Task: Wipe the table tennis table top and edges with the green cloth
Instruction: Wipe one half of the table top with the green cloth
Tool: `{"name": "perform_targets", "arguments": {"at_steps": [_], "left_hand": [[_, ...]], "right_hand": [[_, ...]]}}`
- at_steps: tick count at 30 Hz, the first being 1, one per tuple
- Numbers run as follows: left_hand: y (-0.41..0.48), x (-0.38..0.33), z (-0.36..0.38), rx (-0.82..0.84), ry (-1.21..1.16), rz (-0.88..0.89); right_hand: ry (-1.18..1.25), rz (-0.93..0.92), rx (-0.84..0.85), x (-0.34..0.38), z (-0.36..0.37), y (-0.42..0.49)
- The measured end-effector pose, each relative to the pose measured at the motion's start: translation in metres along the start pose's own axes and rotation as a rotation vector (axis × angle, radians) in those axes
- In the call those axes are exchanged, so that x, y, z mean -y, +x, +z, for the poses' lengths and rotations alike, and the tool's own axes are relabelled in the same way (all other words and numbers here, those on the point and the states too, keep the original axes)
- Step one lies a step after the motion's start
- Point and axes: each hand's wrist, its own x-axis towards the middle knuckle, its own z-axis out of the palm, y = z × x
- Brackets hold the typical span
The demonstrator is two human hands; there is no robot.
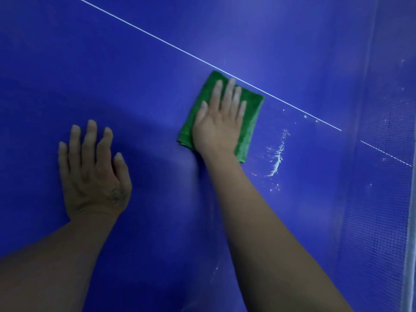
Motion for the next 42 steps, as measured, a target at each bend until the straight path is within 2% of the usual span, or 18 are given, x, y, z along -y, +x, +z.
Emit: {"name": "perform_targets", "arguments": {"at_steps": [3,6,12,15,19,21,27,30,32,35,37,40,42], "left_hand": [[-0.001,0.0,0.002,-0.013,0.005,0.005],[-0.001,0.001,0.004,-0.015,0.005,0.011],[-0.001,0.005,0.007,-0.036,-0.012,0.016],[-0.001,0.004,0.007,-0.043,-0.005,0.013],[-0.001,0.008,0.011,-0.051,0.007,0.027],[0.001,0.013,0.017,-0.053,0.016,0.022],[0.004,0.026,0.039,-0.079,0.007,0.002],[0.004,0.029,0.042,-0.057,0.001,-0.019],[0.003,0.025,0.039,-0.033,-0.031,-0.028],[0.001,0.018,0.028,-0.026,0.005,-0.01],[0.0,0.014,0.019,-0.02,0.015,-0.003],[-0.002,0.007,0.009,-0.005,0.005,0.005],[-0.003,0.004,0.005,0.001,-0.012,0.004]], "right_hand": [[0.058,-0.039,-0.004,0.009,0.003,0.009],[0.076,-0.049,-0.014,-0.026,-0.001,0.023],[0.033,0.307,0.022,-0.158,-0.022,0.042],[0.058,0.465,0.071,-0.19,-0.026,0.034],[0.102,0.594,0.052,-0.157,-0.021,0.04],[0.116,0.567,0.048,-0.13,-0.018,0.042],[0.121,0.291,0.049,-0.082,-0.009,0.004],[0.073,0.12,0.034,-0.099,-0.008,-0.039],[0.03,0.069,0.033,-0.131,-0.009,-0.056],[0.011,0.192,0.064,-0.175,-0.015,-0.057],[0.027,0.309,0.072,-0.178,-0.014,-0.049],[0.078,0.478,0.039,-0.144,-0.012,-0.034],[0.109,0.5,0.016,-0.11,-0.009,-0.028]]}}
